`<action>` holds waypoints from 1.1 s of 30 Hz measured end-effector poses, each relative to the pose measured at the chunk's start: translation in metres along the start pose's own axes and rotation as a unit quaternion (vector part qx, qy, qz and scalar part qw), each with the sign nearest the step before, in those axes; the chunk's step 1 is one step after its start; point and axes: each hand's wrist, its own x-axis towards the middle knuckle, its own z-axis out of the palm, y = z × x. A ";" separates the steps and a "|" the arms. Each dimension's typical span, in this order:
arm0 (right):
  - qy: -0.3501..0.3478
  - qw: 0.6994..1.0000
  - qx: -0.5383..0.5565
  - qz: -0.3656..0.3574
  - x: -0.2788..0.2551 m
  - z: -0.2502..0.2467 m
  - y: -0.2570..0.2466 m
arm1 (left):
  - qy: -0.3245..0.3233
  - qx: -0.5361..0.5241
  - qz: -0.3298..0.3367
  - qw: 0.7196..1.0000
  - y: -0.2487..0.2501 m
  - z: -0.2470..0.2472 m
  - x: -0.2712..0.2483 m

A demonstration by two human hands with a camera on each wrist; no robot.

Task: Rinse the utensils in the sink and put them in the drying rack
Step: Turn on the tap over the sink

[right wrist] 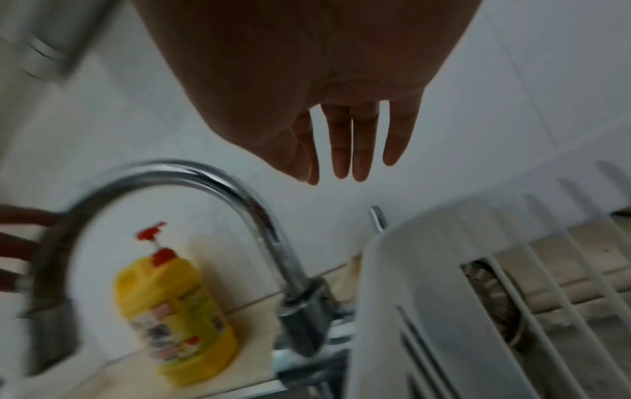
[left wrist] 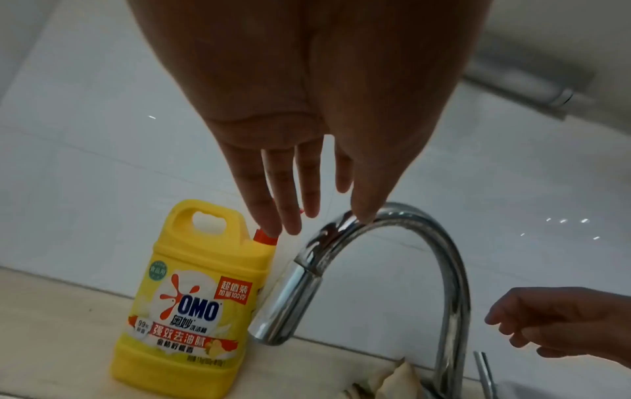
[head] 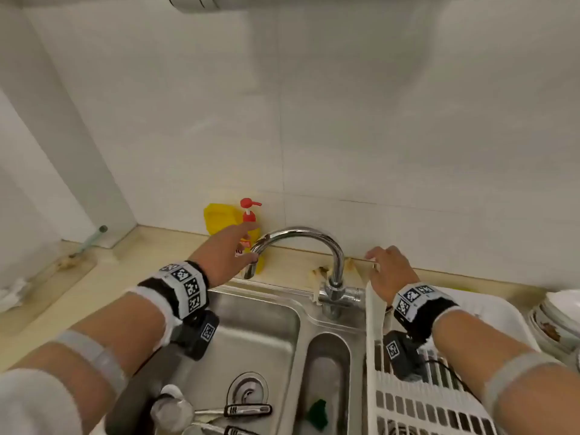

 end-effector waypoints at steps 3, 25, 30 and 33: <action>-0.027 0.998 -0.031 0.052 0.023 0.012 0.018 | -0.032 0.037 -0.031 0.998 0.011 0.010 0.017; -0.006 0.996 -0.074 0.040 0.032 0.052 0.051 | -0.050 0.081 -0.041 0.995 0.018 0.007 0.043; -0.012 0.997 -0.068 0.044 0.032 0.051 0.051 | -0.055 0.075 -0.031 0.995 0.017 0.007 0.045; -0.008 0.997 -0.069 0.044 0.031 0.051 0.051 | -0.058 0.076 -0.026 0.995 0.017 0.007 0.045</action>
